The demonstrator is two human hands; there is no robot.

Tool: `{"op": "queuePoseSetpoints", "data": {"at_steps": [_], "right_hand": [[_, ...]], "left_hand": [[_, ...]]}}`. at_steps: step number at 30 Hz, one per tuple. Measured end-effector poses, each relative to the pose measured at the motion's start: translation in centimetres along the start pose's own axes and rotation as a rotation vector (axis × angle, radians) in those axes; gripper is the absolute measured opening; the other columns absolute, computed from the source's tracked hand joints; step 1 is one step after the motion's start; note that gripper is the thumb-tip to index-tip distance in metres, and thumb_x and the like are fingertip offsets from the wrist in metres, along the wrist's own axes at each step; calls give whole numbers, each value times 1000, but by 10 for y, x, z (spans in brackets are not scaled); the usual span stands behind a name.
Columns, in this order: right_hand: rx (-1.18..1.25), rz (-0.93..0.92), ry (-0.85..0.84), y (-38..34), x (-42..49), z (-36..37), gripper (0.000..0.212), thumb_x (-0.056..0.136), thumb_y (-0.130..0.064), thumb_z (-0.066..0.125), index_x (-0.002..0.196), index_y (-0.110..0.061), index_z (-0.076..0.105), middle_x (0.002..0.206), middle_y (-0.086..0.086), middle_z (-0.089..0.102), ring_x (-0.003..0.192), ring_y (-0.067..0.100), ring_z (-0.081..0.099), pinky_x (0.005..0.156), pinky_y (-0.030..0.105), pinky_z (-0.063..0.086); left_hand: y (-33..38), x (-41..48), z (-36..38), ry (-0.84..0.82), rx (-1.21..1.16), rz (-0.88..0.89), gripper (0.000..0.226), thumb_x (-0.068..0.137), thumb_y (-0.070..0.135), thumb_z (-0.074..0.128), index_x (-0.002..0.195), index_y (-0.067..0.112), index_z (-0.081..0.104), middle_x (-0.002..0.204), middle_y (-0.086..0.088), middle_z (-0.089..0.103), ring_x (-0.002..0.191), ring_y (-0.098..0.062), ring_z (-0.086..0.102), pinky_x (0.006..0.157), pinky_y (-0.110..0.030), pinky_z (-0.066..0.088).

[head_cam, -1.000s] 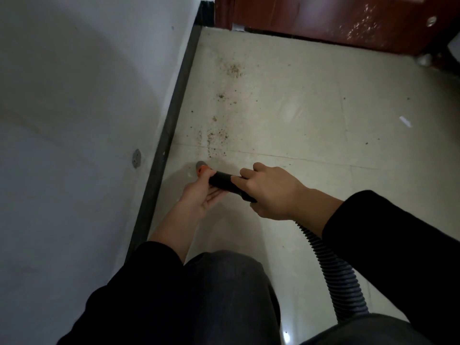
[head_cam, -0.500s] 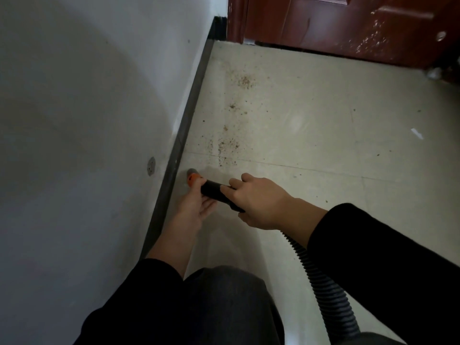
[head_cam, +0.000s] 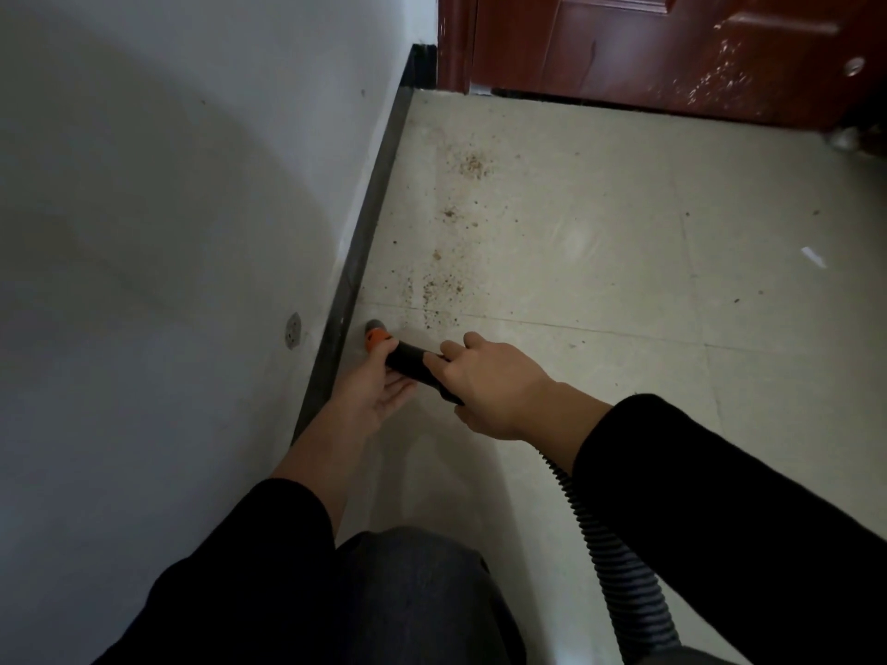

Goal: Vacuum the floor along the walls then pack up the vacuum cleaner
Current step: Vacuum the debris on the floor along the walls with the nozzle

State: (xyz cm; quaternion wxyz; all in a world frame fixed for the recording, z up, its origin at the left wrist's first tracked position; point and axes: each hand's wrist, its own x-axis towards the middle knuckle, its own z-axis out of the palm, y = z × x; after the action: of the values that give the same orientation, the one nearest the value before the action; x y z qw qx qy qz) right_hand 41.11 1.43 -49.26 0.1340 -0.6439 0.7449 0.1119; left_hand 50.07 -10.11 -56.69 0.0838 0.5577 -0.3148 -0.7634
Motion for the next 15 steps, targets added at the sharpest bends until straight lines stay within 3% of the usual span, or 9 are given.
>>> {"op": "queuePoseSetpoints", "data": {"at_steps": [4,9,15], "right_hand": [[-14,26,-7,5,-10,4,51,92,-15,55,139,-9,37,120,10,50,104,26,47,64,33,33],[-17,54,-15,13,-22,7,47,93,-14,52,137,-9,38,120,10,50,103,26,46,62,33,31],[-22,85,-32,23,-34,8,49,93,-16,53,138,-9,36,121,10,49,105,27,46,63,33,31]], "left_hand": [[-7,4,9,-30,22,-22,45,96,31,59,129,1,54,106,-13,65,100,-21,63,75,-26,52],[-16,10,20,-35,44,-13,42,94,32,61,123,2,57,98,-12,68,90,-18,68,59,-21,54],[-23,10,34,-65,50,-9,32,95,30,61,114,4,58,98,-13,68,89,-18,68,59,-22,55]]}}
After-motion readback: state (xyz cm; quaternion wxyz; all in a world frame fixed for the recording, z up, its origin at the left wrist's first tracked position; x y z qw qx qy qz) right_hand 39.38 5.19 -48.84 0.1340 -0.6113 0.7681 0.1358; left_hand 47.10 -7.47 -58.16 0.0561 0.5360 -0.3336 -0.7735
